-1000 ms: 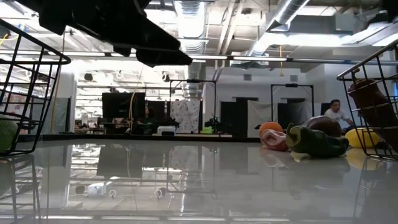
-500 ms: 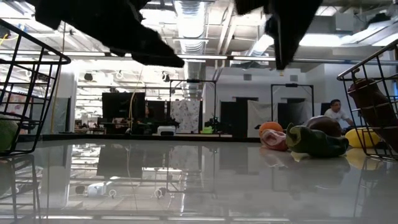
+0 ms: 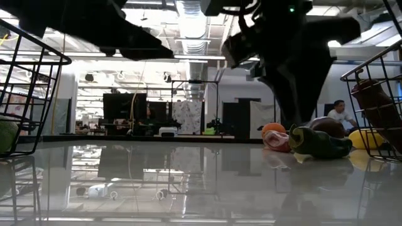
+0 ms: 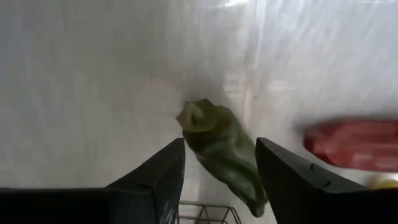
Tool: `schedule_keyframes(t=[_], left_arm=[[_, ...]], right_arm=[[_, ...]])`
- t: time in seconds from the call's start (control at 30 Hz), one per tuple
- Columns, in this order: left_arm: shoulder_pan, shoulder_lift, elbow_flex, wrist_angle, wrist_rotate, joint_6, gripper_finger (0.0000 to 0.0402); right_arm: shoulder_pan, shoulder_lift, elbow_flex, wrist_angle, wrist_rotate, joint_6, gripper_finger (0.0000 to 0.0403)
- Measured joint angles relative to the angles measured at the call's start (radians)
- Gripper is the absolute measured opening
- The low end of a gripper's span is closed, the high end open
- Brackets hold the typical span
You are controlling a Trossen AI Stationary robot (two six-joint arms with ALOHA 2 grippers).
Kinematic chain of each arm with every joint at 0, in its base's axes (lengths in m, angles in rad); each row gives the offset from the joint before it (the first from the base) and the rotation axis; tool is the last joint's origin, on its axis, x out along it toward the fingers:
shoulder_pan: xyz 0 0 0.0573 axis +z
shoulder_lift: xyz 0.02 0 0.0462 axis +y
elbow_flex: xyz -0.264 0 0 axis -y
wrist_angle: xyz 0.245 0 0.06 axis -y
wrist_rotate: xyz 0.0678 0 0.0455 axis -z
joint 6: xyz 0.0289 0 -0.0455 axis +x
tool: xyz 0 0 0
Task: Sort produce into baskets
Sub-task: Put the green chili pepper into the gold wire basket
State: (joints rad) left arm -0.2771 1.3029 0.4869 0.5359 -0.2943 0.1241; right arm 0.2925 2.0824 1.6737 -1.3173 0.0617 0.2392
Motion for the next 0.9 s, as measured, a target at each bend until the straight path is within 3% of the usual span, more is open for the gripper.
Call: schedule_keyframes(t=[0.13,0.67,0.9], left_arm=[[0.001,0.000,-0.059,0.121,-0.032,0.012,0.0341],[0.002,0.000,-0.061,0.125,-0.061,0.009,0.0341],[0.002,0.000,-0.061,0.125,-0.061,0.007,0.0341]], right_arm=[[0.015,0.001,-0.002,0.058,-0.012,-0.004,0.0207],[0.077,0.000,-0.031,0.131,0.120,-0.004,0.0187],[0.080,0.000,-0.120,0.191,0.124,-0.001,0.0180]])
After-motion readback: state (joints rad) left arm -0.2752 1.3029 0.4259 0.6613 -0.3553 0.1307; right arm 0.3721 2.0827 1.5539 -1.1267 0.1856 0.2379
